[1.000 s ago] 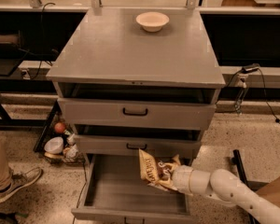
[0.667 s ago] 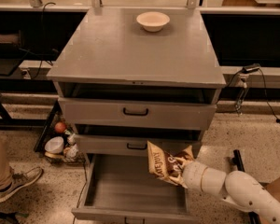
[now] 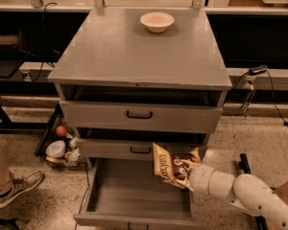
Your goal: Pick brown chip bag from bottom drawer and place on counter
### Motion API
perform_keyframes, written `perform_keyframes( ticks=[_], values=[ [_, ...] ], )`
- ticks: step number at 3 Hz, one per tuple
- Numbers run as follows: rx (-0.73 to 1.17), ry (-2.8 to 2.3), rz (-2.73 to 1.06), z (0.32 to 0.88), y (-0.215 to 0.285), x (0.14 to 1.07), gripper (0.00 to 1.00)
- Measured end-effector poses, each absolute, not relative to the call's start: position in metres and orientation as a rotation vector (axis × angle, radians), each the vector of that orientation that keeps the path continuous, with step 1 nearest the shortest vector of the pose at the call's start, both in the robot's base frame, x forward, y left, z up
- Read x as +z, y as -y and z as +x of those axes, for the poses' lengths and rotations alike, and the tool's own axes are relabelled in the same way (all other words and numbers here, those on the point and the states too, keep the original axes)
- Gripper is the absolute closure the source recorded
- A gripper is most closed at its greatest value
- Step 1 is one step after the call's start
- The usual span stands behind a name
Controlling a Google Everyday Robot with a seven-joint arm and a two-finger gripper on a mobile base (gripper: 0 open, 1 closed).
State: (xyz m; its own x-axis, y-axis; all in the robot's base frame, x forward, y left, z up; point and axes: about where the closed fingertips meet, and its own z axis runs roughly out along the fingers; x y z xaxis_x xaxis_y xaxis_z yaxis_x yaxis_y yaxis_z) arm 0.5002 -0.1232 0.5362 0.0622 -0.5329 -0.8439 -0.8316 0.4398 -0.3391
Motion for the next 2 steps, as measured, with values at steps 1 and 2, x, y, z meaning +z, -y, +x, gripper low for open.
perform_keyframes(
  ticks=[1,2],
  values=[
    [0.204,-1.542,-1.257,0.513,0.149,0.578,1.0],
    [-0.006,-1.452,-1.311,0.525,0.173,0.641,1.0]
  ],
)
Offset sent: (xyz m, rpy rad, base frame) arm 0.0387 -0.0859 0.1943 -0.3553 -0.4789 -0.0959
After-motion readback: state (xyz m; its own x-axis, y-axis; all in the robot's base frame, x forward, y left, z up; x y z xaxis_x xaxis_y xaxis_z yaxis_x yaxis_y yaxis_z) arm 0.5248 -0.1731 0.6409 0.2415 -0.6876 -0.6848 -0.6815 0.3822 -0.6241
